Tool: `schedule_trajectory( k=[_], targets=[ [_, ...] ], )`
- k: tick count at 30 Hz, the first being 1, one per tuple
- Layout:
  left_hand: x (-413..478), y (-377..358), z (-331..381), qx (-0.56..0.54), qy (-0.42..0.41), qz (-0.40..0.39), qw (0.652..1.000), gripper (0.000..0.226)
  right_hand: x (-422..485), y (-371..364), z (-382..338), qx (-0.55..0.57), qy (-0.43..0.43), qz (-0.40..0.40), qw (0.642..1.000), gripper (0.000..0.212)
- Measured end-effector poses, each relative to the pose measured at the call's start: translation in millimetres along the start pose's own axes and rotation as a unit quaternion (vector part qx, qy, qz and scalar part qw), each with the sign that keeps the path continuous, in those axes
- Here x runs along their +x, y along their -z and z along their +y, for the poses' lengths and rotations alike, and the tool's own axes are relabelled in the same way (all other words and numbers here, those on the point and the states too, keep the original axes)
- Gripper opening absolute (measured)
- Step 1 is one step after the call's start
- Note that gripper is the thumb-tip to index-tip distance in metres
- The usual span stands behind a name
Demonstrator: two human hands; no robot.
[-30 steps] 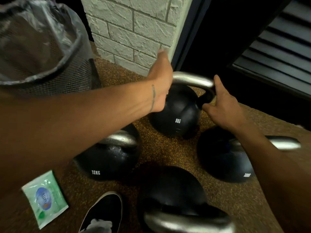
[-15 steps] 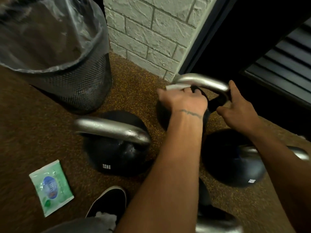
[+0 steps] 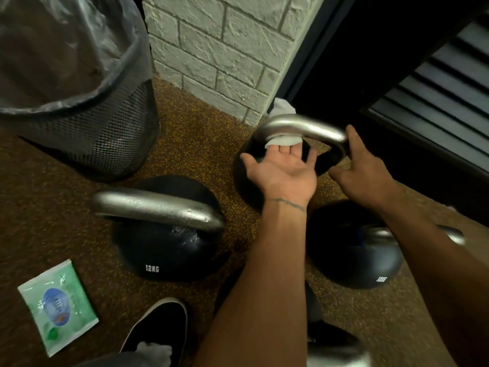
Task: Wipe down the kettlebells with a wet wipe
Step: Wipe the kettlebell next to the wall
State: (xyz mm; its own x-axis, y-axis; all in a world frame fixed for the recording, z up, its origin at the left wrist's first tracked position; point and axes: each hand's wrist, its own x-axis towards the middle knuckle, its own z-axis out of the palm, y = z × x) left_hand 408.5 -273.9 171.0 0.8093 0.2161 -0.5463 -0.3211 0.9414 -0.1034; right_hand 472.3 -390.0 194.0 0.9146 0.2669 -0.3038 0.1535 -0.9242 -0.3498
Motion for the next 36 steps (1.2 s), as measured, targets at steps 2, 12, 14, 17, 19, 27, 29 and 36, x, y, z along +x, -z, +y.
schedule_trajectory(
  k=[2,12,14,17,19,27,29,36],
  targets=[
    [3,1,0,0.012,-0.006,-0.005,1.000,0.090,1,-1,-1,0.005,0.002,0.002,1.000,0.088],
    [12,3,-5,0.067,-0.001,-0.060,0.996,0.113,2,-4,2,0.013,0.003,0.012,1.000,0.089],
    [6,6,-9,0.050,-0.006,-0.063,0.997,0.111,0,-3,4,0.008,0.004,0.011,1.000,0.089],
    [-5,18,-18,0.038,-0.018,-0.035,0.999,0.097,0,-2,6,-0.002,0.010,0.007,1.000,0.089],
    [-12,20,-18,0.049,-0.027,-0.035,0.998,0.094,2,-2,5,-0.005,0.014,0.006,1.000,0.089],
    [-10,-27,-1,0.088,0.038,0.001,0.995,0.083,3,-4,2,0.008,0.007,0.011,1.000,0.091],
    [-3,-23,1,0.078,0.046,-0.004,0.996,0.083,3,-4,1,0.012,0.008,0.013,1.000,0.091],
    [11,-5,-8,0.058,0.014,-0.092,0.994,0.106,0,-4,2,-0.002,0.019,0.012,1.000,0.089]
  ],
)
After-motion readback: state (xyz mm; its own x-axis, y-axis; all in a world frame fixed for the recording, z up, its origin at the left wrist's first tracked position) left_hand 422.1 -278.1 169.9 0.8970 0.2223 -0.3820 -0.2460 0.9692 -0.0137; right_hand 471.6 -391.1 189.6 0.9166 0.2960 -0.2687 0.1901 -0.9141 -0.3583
